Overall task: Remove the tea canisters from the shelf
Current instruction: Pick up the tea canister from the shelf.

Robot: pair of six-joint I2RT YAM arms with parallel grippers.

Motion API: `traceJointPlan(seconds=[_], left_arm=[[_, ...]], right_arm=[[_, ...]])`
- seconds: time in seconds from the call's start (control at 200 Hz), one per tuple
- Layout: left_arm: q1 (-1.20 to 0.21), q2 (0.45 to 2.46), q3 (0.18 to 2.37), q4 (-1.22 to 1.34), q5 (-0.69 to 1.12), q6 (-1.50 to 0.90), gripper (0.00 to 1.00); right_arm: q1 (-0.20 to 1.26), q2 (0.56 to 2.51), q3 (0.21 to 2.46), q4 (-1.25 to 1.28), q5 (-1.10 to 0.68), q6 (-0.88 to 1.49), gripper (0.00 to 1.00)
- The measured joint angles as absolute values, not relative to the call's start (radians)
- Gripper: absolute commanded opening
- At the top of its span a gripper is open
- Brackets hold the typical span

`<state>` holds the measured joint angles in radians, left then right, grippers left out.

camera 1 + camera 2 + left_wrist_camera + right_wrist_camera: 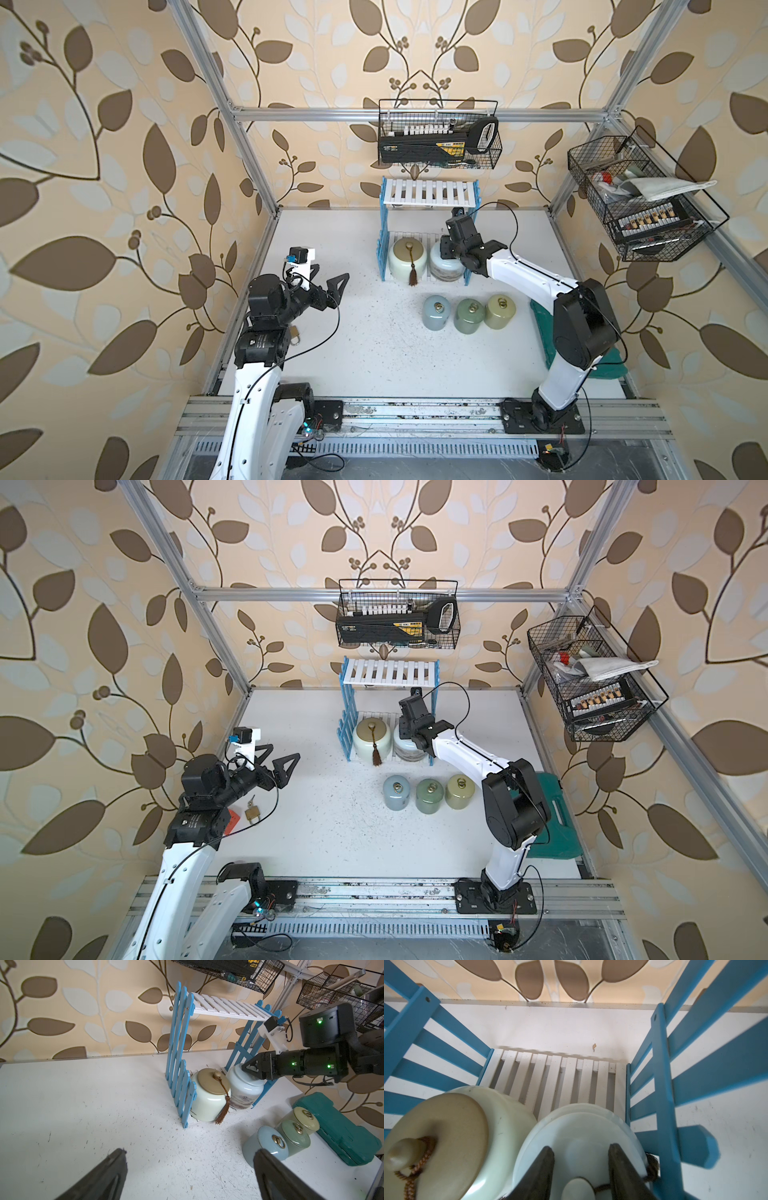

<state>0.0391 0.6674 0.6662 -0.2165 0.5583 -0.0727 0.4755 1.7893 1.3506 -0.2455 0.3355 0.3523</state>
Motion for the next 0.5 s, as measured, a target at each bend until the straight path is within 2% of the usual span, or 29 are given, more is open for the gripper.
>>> traceJointPlan(seconds=[0.18,0.445,0.5], left_arm=[[0.039,0.667,0.666,-0.215,0.558,-0.072,0.99],[0.039,0.667,0.665,-0.215,0.558,-0.072,0.99],[0.039,0.667,0.665,-0.215,0.558,-0.072,0.99]], right_arm=[[0.476,1.794,1.351,-0.230,0.324,0.352,0.30],[0.475,1.794,1.346,-0.212,0.325,0.364,0.00],[0.475,1.794,1.346,-0.212,0.325,0.363,0.00]])
